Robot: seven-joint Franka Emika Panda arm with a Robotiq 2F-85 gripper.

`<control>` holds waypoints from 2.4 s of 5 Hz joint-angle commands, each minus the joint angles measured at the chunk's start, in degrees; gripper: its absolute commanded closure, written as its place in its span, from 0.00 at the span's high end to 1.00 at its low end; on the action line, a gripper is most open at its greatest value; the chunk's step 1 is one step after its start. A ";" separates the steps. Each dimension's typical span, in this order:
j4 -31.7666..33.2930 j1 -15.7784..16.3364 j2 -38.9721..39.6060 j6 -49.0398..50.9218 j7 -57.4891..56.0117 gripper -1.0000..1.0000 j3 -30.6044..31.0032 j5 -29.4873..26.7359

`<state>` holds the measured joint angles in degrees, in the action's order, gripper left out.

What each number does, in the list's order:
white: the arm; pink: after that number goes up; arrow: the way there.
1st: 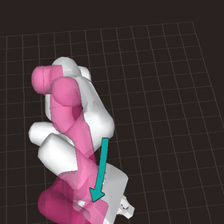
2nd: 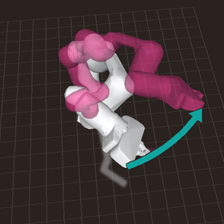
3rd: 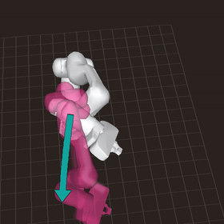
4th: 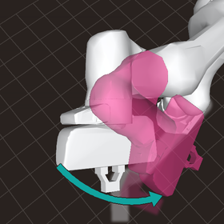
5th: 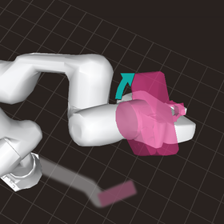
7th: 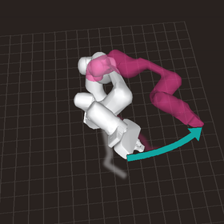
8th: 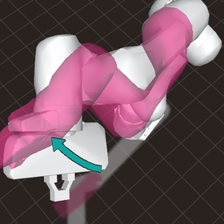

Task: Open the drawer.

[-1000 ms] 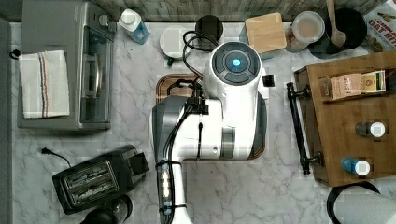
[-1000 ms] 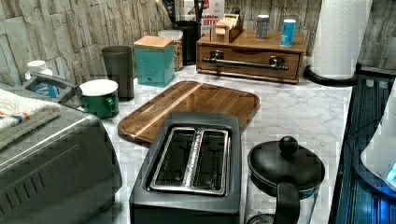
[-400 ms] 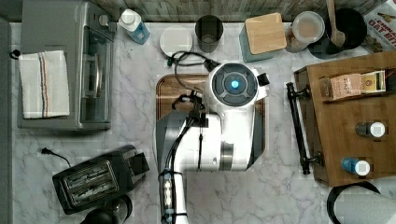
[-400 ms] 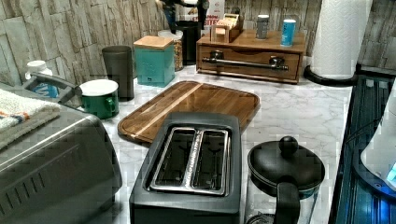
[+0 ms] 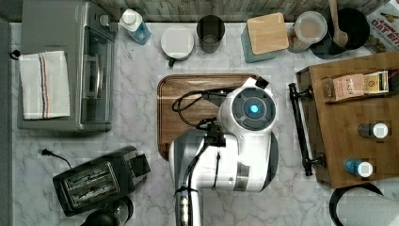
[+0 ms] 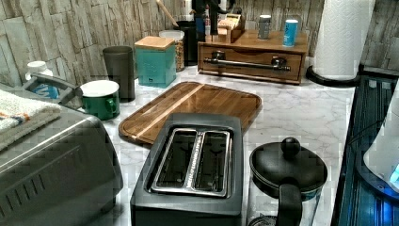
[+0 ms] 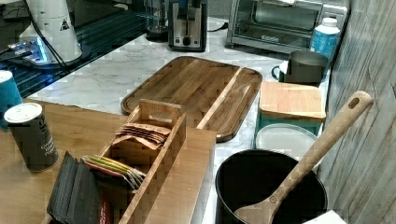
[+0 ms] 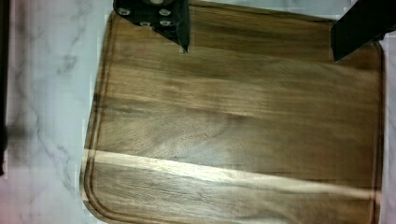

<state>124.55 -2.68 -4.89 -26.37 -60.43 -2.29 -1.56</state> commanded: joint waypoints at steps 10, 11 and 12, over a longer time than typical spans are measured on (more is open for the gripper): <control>3.82 -9.68 16.12 -33.27 -26.79 1.00 -13.20 0.39; 4.38 -10.78 18.90 -37.42 -30.56 1.00 -12.14 -5.74; 5.59 -10.60 19.71 -41.68 -30.73 1.00 -12.18 -7.53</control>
<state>134.06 -11.72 15.47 -66.19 -86.28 -15.69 -8.17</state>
